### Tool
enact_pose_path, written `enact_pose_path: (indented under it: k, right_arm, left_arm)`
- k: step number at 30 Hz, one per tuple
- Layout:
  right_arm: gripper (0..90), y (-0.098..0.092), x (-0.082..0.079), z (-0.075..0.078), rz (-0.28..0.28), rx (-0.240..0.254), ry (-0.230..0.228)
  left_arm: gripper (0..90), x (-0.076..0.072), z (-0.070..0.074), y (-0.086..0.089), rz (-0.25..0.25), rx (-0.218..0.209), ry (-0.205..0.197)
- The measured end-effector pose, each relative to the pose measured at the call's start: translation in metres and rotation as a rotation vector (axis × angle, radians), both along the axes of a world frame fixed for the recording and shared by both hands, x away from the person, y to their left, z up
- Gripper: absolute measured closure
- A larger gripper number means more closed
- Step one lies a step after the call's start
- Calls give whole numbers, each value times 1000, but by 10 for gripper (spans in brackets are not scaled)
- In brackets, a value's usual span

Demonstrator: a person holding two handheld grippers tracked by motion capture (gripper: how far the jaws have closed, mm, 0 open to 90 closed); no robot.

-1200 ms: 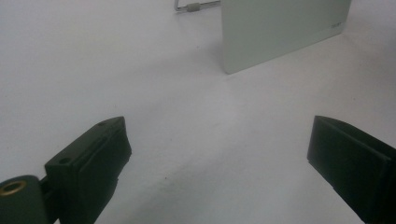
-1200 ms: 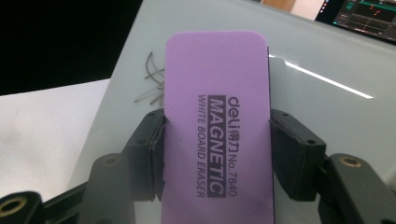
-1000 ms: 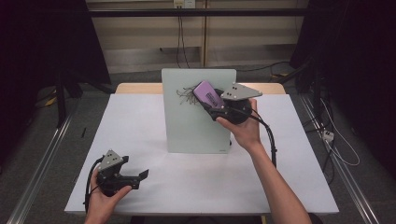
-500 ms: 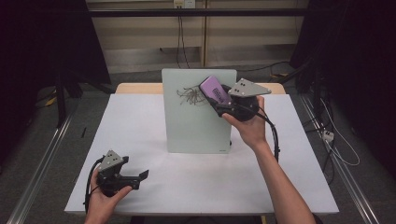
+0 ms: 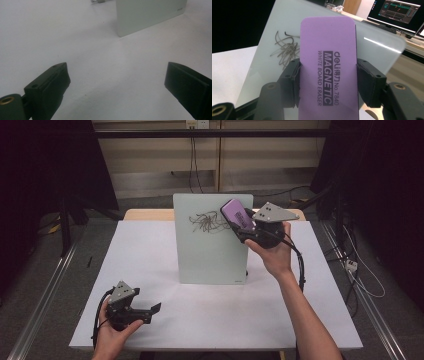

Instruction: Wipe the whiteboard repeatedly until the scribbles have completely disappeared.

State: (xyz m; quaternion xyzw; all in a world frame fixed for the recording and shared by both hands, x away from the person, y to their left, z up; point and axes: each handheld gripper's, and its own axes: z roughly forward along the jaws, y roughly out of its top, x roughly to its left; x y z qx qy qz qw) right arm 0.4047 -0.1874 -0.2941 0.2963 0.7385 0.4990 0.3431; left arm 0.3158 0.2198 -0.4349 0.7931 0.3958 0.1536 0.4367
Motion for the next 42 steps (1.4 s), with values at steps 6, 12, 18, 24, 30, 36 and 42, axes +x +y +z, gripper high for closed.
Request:
enact_pose_path:
  k: [6,12,18,24,30,36,42]
  right_arm:
    - [420,5,-1,-7,14,-12,3]
    - [421,14,-4,-19,36,-41,14]
    - [420,28,-5,-29,62,-81,30]
    - [421,38,-5,-35,86,-82,42]
    - [420,42,-5,-37,95,-83,47]
    - [421,39,-4,-31,90,-75,44]
    - [421,33,-2,-21,60,-68,24]
  left_arm:
    - [56,0,0,1,-1,5,1]
    - [56,0,0,0,1,1,1]
    - [56,0,0,0,-3,12,0]
    - [56,0,0,-1,-1,11,-6]
    - [56,0,1,-1,-3,12,-5]
    - [56,0,1,-1,-8,26,-6]
    - [56,0,1,-1,-7,20,-4]
